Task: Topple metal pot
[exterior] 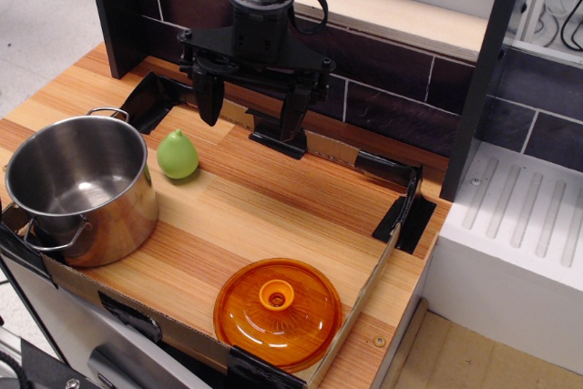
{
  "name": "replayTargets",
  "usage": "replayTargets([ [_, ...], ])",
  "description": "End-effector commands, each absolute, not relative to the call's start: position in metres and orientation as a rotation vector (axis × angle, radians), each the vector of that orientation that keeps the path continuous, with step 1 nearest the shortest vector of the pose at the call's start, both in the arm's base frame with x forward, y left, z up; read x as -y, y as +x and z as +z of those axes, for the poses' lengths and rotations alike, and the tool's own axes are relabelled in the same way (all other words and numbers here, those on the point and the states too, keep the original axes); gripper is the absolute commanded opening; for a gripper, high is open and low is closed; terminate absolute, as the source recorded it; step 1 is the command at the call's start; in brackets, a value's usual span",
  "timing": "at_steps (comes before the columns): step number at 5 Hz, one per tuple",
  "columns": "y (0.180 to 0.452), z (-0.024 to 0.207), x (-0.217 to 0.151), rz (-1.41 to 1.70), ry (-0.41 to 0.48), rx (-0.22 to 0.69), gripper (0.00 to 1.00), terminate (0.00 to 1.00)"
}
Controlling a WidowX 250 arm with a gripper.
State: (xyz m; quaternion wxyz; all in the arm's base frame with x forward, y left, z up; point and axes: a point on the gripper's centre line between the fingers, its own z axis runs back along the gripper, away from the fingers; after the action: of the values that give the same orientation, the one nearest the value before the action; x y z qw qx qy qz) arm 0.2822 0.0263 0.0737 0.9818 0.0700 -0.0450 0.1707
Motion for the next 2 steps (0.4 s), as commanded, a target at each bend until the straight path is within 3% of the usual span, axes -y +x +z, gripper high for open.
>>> replayTargets([
  [1, 0.282, 0.074, -0.026, 0.344, 0.141, 0.09, 1.0, 0.0],
  [2, 0.268, 0.101, -0.047, 0.432, 0.105, 0.096, 1.0, 0.0],
])
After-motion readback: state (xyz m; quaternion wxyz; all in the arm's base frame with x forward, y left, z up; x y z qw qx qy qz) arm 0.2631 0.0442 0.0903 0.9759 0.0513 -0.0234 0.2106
